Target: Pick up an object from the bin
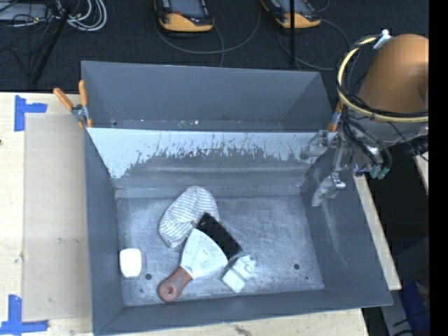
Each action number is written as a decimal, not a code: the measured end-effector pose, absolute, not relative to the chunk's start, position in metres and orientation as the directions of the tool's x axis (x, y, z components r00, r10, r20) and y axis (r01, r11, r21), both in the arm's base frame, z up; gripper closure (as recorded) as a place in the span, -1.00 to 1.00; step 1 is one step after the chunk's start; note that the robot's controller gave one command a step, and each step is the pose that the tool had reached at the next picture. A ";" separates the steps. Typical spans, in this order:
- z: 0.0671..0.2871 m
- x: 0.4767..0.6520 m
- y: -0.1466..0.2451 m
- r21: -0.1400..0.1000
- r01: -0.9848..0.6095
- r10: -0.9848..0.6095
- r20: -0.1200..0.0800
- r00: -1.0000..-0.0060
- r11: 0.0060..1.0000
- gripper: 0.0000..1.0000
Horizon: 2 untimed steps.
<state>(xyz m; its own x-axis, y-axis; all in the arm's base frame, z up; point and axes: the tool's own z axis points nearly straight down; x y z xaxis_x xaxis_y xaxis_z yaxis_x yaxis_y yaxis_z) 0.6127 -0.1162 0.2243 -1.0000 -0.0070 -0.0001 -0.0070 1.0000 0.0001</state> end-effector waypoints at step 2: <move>0.193 0.610 -0.105 -0.002 -0.050 -0.050 -0.007 -0.999 0.999 -1.00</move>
Offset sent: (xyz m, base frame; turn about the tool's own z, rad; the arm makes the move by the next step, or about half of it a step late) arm -0.0131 0.0441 -0.1066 -0.1591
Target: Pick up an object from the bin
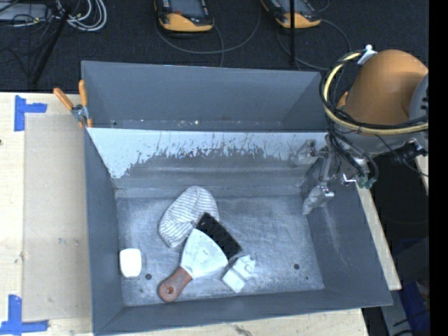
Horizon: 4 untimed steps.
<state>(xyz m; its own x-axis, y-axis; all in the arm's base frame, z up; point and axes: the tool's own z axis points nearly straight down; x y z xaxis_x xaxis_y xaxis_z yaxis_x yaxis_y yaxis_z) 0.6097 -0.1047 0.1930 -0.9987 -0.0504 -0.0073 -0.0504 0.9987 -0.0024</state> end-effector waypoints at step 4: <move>0.080 0.557 -0.044 0.002 -0.204 -0.204 0.000 -0.979 0.979 1.00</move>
Offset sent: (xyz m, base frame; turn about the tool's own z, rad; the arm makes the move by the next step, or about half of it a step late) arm 0.0070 0.0522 -0.1230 -0.1118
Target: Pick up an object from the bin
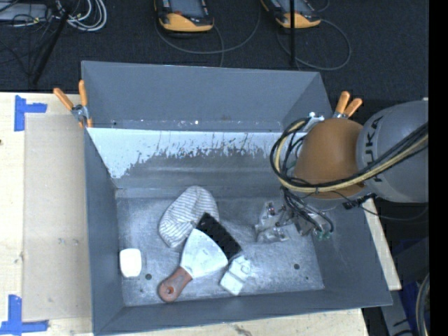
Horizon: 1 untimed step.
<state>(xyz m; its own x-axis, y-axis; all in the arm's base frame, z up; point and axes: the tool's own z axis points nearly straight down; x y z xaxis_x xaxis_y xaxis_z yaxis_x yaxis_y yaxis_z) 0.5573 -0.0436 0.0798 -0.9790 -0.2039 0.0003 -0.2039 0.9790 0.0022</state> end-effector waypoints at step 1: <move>0.077 0.556 -0.044 0.001 -0.206 -0.206 0.000 -0.979 0.979 -1.00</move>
Offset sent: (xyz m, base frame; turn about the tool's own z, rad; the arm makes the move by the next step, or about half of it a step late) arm 0.0000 0.0000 0.0000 0.0000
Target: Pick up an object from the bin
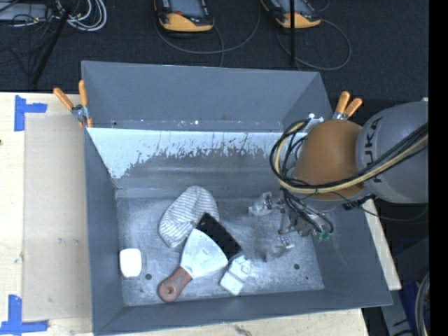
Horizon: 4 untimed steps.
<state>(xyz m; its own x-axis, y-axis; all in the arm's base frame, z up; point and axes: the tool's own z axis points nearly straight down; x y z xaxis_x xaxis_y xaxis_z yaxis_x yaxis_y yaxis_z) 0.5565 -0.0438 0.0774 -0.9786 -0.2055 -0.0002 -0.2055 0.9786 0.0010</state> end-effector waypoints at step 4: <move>0.075 0.511 0.014 -0.002 -0.372 -0.372 -0.018 -0.928 0.928 -1.00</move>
Offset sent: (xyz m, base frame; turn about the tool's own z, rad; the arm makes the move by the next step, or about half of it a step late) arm -0.0524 0.0655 0.0014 -0.1119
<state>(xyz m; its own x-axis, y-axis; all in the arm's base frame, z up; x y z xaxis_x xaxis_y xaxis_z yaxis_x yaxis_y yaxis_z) 0.5107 0.0139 0.0750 -0.9280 -0.3721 -0.0178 -0.3722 0.9282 -0.0020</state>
